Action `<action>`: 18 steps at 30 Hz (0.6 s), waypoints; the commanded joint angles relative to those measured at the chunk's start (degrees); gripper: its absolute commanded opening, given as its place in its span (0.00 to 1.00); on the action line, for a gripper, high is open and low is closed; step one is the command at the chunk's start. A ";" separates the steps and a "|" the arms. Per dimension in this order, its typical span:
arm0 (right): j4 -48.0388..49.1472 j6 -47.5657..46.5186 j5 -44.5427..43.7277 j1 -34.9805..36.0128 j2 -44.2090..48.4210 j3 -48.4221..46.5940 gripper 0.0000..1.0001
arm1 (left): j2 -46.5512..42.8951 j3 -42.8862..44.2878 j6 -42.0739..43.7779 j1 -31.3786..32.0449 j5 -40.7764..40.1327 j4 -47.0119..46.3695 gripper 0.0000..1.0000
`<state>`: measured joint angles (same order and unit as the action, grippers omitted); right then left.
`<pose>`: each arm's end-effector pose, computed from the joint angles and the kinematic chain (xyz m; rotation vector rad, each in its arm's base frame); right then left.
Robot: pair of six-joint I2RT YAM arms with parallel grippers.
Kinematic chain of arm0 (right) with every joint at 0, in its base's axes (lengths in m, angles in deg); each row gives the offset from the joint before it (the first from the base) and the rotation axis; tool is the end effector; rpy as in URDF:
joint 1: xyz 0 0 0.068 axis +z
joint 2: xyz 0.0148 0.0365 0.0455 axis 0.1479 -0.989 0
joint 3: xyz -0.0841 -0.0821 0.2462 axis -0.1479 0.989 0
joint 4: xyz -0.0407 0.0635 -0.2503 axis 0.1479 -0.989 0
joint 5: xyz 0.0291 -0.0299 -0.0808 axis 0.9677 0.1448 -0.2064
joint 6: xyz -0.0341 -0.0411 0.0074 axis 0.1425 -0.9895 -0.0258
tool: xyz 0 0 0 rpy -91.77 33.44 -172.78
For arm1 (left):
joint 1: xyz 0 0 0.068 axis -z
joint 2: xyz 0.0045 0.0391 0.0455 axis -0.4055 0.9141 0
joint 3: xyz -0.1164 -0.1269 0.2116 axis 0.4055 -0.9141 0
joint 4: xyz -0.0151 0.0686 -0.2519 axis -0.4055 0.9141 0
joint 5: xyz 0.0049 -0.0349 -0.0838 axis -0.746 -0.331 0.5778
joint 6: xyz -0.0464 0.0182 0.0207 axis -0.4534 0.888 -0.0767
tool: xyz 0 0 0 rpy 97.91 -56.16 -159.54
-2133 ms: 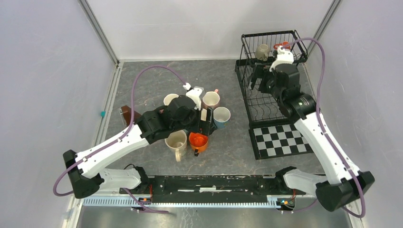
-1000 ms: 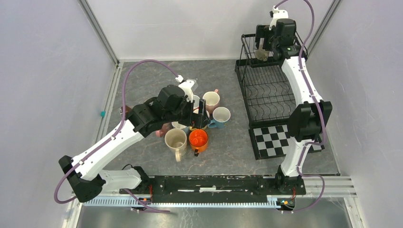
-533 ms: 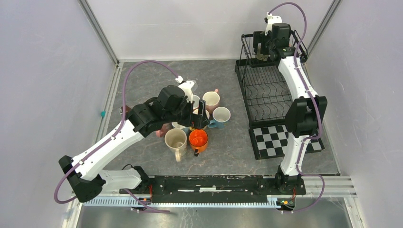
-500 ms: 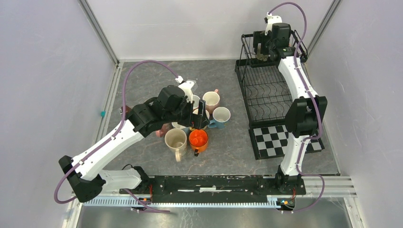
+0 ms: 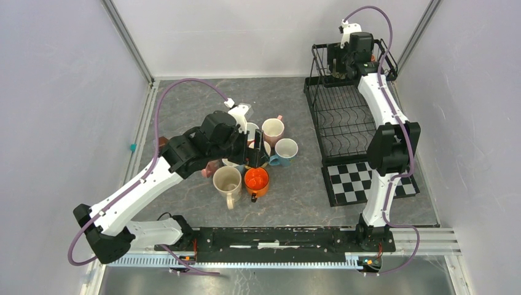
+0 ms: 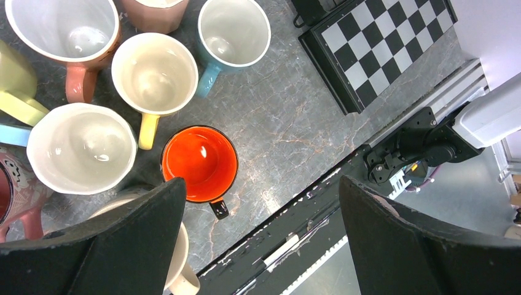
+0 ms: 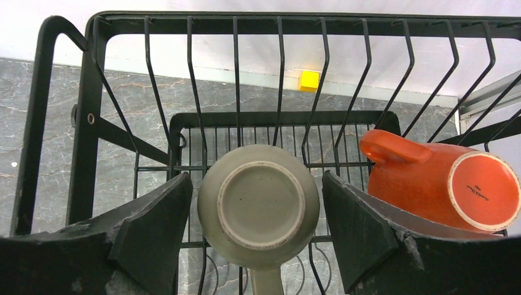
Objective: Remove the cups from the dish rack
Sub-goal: Unload the cup from the dish rack.
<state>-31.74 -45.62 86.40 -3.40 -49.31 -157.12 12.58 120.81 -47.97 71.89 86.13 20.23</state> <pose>0.4891 0.0425 0.3457 -0.0715 2.0203 0.0167 0.1560 -0.1744 0.3801 0.4388 2.2848 -0.7256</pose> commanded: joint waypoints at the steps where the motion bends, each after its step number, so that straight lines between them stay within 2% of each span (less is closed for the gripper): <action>1: 1.45 -0.43 0.50 -0.50 -0.05 -2.11 0.81 | -1.04 0.35 0.12 -0.33 -0.91 0.14 1.00; 4: 1.90 0.07 0.52 -0.59 0.27 -2.13 0.72 | -0.98 0.43 0.01 -0.33 -1.00 0.14 1.00; 10: 3.08 2.29 0.76 -0.59 1.77 -2.42 0.46 | -1.24 0.53 -0.18 -0.33 -1.35 -0.04 1.00; 13: 3.76 3.34 0.87 -0.60 2.37 -2.75 0.40 | -1.29 0.51 -0.13 -0.41 -1.11 -0.14 1.00; 18: 5.17 5.05 0.44 -0.59 3.56 -3.39 0.34 | -1.09 0.69 0.17 -0.50 -0.58 -0.37 1.00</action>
<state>-31.18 -42.74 86.73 -3.75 -49.31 -157.12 12.45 120.81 -47.97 71.87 85.95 20.26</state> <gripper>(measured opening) 0.690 0.996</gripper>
